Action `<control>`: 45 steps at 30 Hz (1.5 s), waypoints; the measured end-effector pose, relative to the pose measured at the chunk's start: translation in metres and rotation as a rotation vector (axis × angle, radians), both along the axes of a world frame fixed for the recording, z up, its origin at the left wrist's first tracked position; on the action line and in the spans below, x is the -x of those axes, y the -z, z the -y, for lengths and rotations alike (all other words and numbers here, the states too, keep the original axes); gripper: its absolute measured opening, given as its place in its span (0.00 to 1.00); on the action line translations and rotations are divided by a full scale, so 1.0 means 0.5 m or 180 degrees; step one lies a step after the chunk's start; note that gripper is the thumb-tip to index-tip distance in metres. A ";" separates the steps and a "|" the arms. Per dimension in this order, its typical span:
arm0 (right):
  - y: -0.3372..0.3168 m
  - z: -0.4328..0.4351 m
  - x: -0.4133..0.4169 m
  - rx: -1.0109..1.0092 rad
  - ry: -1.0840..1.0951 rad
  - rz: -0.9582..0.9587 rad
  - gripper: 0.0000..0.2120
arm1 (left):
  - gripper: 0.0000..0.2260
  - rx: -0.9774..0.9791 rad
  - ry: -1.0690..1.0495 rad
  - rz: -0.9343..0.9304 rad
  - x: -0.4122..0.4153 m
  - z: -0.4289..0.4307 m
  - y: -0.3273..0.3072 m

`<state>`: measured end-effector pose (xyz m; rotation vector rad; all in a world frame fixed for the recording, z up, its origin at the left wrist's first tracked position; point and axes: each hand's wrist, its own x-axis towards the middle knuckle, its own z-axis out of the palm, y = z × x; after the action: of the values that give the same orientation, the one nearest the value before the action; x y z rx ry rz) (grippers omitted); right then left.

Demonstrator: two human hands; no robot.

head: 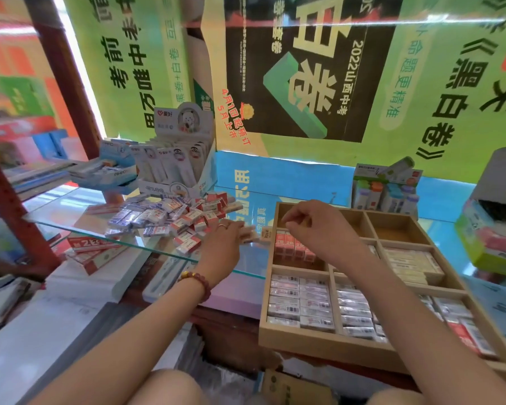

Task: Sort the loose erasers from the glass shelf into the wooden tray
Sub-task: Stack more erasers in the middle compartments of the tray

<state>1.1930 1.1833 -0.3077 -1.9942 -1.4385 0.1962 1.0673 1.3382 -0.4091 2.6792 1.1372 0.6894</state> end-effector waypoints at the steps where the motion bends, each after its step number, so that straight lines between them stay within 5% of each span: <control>1: 0.002 0.000 -0.002 0.0000 0.0014 -0.0014 0.06 | 0.19 0.0038 0.0055 -0.0155 -0.007 0.002 0.003; 9: 0.017 0.013 -0.038 -0.0032 0.0196 -0.0132 0.06 | 0.16 0.0320 0.0323 0.0105 -0.012 -0.011 0.005; 14: 0.022 0.018 -0.040 -0.0019 -0.0382 0.0041 0.20 | 0.11 0.1843 0.1255 0.1456 -0.001 0.035 -0.077; 19: 0.027 0.010 -0.024 -0.0152 -0.0569 0.0611 0.14 | 0.18 0.1675 0.1783 0.0745 -0.013 0.101 -0.108; 24: 0.007 0.030 -0.030 0.0030 -0.0334 0.1145 0.12 | 0.16 0.2115 0.1766 0.1099 -0.015 0.112 -0.122; 26: 0.008 0.035 -0.032 0.0211 -0.0182 0.1002 0.13 | 0.20 0.1811 0.1690 0.0954 -0.012 0.111 -0.123; 30: 0.013 0.050 -0.034 0.0853 0.0012 0.1016 0.15 | 0.11 0.0767 0.1427 0.0662 -0.007 0.112 -0.116; 36: 0.032 0.038 -0.017 0.1084 -0.0086 0.1066 0.16 | 0.11 0.0763 0.1462 0.0164 -0.007 0.116 -0.097; 41: 0.037 0.035 -0.014 0.1185 -0.0218 0.0819 0.12 | 0.08 -0.0022 0.1290 -0.0159 -0.012 0.117 -0.098; 45: 0.031 0.049 -0.021 0.1192 -0.0302 0.0595 0.10 | 0.10 0.0122 0.1453 -0.0323 -0.009 0.127 -0.100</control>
<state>1.2035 1.1589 -0.3232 -2.2930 -1.7179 0.3503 1.0718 1.2749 -0.3590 2.8138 0.5103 0.4502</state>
